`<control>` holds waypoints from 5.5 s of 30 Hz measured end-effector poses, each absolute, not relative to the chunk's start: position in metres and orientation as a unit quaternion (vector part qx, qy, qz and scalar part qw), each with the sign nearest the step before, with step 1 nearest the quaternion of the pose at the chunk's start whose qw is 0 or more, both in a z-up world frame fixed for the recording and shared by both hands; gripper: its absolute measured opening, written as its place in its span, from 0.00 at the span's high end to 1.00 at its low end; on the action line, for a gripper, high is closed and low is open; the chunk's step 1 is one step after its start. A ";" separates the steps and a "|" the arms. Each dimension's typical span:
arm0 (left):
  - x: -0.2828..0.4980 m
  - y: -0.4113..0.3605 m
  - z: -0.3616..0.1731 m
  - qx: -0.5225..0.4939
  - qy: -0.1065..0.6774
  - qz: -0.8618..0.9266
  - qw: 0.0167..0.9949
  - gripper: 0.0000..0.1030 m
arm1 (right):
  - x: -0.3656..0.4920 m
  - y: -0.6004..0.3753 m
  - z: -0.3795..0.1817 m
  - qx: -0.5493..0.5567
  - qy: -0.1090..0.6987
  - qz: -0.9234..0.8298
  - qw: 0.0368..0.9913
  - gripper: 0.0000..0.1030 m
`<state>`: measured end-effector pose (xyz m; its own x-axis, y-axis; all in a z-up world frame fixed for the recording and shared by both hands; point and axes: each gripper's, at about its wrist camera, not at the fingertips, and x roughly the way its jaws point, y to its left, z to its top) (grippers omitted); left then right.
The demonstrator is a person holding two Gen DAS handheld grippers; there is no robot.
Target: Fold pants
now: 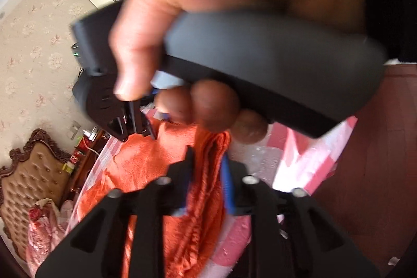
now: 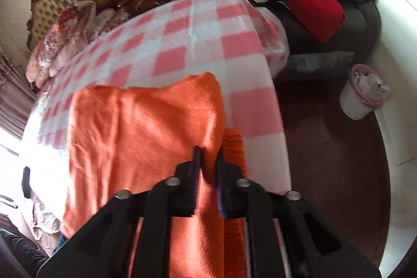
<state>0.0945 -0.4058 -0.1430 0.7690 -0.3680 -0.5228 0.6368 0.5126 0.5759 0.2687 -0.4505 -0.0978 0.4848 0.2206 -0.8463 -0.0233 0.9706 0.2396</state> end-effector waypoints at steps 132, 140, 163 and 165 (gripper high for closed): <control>0.161 -0.183 -0.106 0.061 0.414 -0.156 0.895 0.02 | 0.125 -0.376 -0.062 -0.041 0.438 -0.179 0.880 0.17; 0.211 -0.187 -0.128 0.142 0.411 -0.085 0.896 0.02 | 0.181 -0.409 -0.102 -0.029 0.477 -0.159 0.864 0.14; 0.345 -0.357 -0.120 0.154 0.426 -0.368 0.812 0.35 | 0.176 -0.420 -0.108 0.042 0.486 -0.121 0.865 0.29; 0.346 -0.367 -0.126 0.165 0.428 -0.379 0.804 0.44 | 0.176 -0.422 -0.108 0.050 0.488 -0.111 0.864 0.34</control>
<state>0.3464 -0.3668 -0.1260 0.3465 -0.4669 -0.8136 0.7502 0.6587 -0.0585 0.1756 -0.4216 -0.1081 0.4992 -0.1429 -0.8546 0.2406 0.9704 -0.0216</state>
